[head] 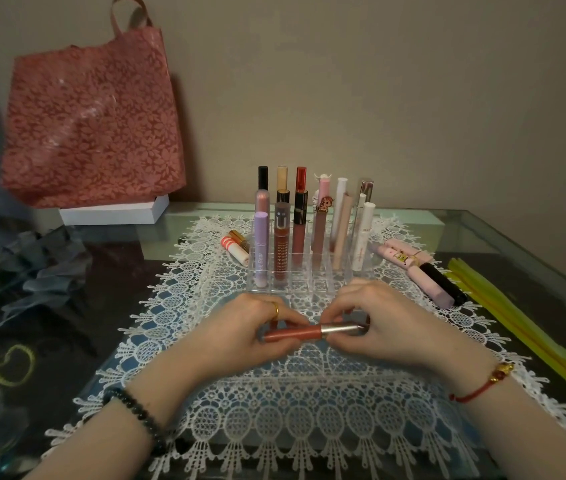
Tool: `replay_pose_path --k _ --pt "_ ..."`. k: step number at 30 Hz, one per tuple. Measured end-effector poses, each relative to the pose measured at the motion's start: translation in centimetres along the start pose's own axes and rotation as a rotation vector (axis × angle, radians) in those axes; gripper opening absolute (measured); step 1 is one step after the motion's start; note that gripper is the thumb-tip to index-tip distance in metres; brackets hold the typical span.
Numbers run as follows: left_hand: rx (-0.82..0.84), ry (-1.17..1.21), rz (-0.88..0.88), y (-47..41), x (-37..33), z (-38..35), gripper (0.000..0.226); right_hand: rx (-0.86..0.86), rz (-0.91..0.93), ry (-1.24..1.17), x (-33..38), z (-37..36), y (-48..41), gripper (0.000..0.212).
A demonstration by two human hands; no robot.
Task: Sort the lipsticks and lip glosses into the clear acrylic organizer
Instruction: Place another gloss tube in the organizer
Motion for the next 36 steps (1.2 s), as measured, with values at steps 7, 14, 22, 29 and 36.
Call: replay_pose_path --k 7,14,22,29,36 --pt "-0.187 0.199 0.039 0.0 0.2 0.7 0.029 -0.317 -0.117 -0.398 0.7 1.2 0.0 0.023" --pt "-0.417 0.376 0.058 -0.2 -0.1 1.2 0.029 -0.659 -0.156 -0.903 1.4 0.8 -0.7 0.038" --pt "-0.457 0.5 0.071 -0.3 -0.2 1.2 0.03 -0.662 -0.233 -1.145 1.3 -0.7 -1.4 0.029" --pt "-0.631 0.348 0.107 -0.4 0.8 2.4 0.037 -0.795 -0.256 -1.057 1.1 0.7 -2.1 0.028" --pt "-0.575 0.282 0.312 -0.6 2.6 2.2 0.085 -0.931 -0.211 -0.785 0.8 2.9 -4.8 0.032"
Point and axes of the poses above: each hand's wrist, its own y-axis away from the middle knuckle, its own z-axis out of the back of the hand, x = y × z, the point moved 3 cm from there along -y, towards the middle knuckle, and after that the axes turned 7 degrees about z, right-handed, at the moved point
